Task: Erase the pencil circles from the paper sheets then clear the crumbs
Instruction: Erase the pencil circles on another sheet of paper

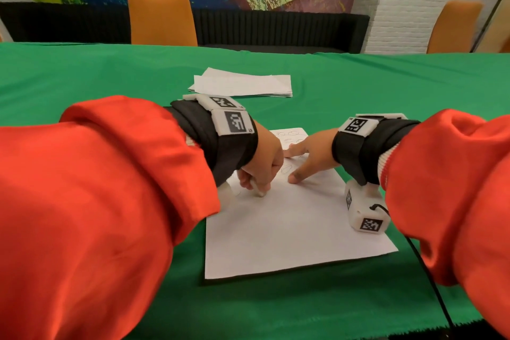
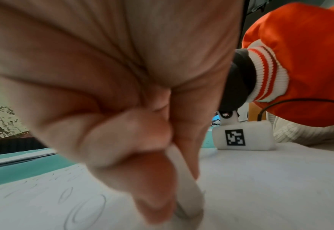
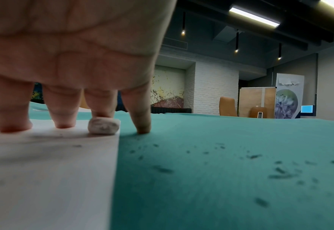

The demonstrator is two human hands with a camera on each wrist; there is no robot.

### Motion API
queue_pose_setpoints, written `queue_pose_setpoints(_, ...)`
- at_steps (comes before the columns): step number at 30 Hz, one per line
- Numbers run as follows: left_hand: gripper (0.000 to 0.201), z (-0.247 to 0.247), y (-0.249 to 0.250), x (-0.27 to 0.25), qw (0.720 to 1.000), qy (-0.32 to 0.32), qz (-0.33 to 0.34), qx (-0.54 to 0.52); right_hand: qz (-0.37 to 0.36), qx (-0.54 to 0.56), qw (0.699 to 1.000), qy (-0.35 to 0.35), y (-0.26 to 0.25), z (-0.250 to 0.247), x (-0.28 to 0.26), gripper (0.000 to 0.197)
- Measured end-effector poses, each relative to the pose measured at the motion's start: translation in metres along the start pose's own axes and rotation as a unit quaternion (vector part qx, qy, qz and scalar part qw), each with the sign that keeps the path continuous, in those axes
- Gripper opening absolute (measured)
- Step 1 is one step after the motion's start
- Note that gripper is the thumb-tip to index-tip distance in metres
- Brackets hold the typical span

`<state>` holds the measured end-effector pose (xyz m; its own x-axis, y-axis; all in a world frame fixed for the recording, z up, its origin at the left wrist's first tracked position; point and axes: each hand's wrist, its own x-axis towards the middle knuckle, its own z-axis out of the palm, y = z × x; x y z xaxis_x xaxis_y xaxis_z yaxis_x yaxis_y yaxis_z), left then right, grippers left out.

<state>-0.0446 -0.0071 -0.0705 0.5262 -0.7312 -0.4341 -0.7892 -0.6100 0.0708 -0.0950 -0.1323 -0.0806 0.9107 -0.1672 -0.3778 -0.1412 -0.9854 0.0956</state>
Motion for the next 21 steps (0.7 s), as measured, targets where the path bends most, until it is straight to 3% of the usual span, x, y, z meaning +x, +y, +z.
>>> queue_pose_setpoints(3, 0.023, 0.000, -0.002, -0.003, 0.999, -0.033, 0.000, -0.017, -0.002, -0.004, 1.000, -0.001, 0.000, 0.001, 0.000, 0.075)
queue_pose_setpoints(7, 0.016, -0.006, 0.002, 0.001, 0.998, 0.056, 0.005, 0.029, 0.002, -0.006, 1.000, 0.002, 0.000, 0.001, -0.002, 0.074)
queue_pose_setpoints(9, 0.016, -0.006, 0.003, 0.004, 0.997, 0.066, 0.006, 0.037, 0.003, -0.003, 1.000, 0.002, 0.000, 0.001, -0.002, 0.073)
queue_pose_setpoints(18, 0.022, -0.003, -0.010, -0.004, 0.999, -0.043, -0.016, -0.016, -0.002, -0.012, 1.000, -0.008, 0.000, 0.000, 0.002, 0.076)
queue_pose_setpoints(21, 0.018, -0.006, -0.005, -0.002, 1.000, 0.000, -0.016, -0.003, -0.003, -0.012, 1.000, -0.007, 0.001, 0.000, 0.001, 0.076)
